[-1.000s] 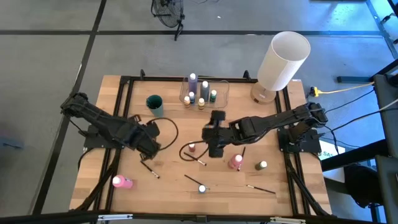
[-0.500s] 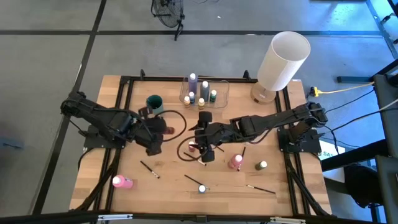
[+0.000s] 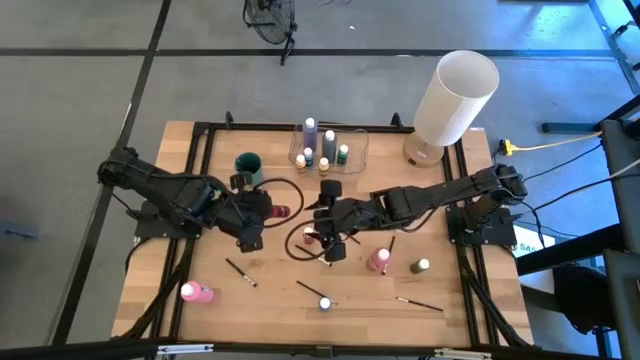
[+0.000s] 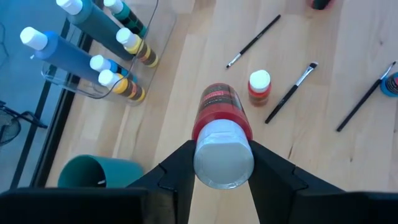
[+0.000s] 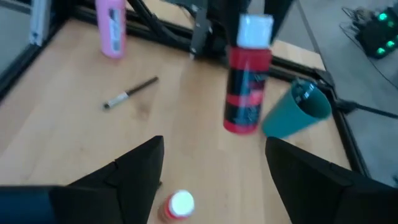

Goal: Pick & Place Paint Supplies
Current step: Put the red paint bottle into the transparent bin

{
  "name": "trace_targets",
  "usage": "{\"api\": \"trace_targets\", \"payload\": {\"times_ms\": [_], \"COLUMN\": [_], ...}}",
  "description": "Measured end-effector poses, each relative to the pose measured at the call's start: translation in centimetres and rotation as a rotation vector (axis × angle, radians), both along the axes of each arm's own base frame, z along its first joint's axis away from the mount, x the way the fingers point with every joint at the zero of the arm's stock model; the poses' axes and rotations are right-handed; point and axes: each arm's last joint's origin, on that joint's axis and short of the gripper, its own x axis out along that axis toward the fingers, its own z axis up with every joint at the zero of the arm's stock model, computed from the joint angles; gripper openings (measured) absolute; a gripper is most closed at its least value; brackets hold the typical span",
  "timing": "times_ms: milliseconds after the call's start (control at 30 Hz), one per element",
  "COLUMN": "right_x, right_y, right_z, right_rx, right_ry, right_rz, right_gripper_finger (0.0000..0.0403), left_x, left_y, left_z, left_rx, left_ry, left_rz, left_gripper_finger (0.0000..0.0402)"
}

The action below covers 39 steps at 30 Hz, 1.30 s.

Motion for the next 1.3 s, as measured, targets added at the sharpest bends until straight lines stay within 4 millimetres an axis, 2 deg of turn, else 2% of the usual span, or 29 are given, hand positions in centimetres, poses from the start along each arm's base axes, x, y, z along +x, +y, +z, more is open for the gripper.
{"api": "trace_targets", "payload": {"times_ms": [200,467,733,933,1133,1300], "right_x": [-0.2,0.4,0.7,1.6,1.8,1.8], "right_y": [0.0,-0.1,0.5,0.2,0.0,-0.2], "right_z": [-0.2,0.6,0.0,-1.0,-0.9,-0.9], "right_rx": [-0.008,-0.033,0.008,-0.005,0.011,-0.010], "right_ry": [0.032,-0.066,-0.051,-0.057,-0.072,-0.080], "right_rz": [0.000,0.003,0.039,0.008,-0.018,-0.057], "right_gripper_finger": [0.0325,0.0363,0.0364,0.0364,0.0364,0.0342], "left_x": [0.0,0.5,1.4,1.7,1.9,2.0], "left_y": [0.0,-0.2,-0.6,-0.7,-0.7,-0.7], "left_z": [0.0,0.2,0.8,1.0,1.2,1.3], "left_rx": [-0.002,-0.013,-0.010,0.009,0.029,0.029], "left_ry": [-0.004,-0.048,-0.132,-0.165,-0.195,-0.207], "left_rz": [0.000,-0.017,-0.085,-0.116,-0.121,-0.121], "left_gripper_finger": [0.0120,0.0122,0.0123,0.0121,0.0122,0.0123]}}
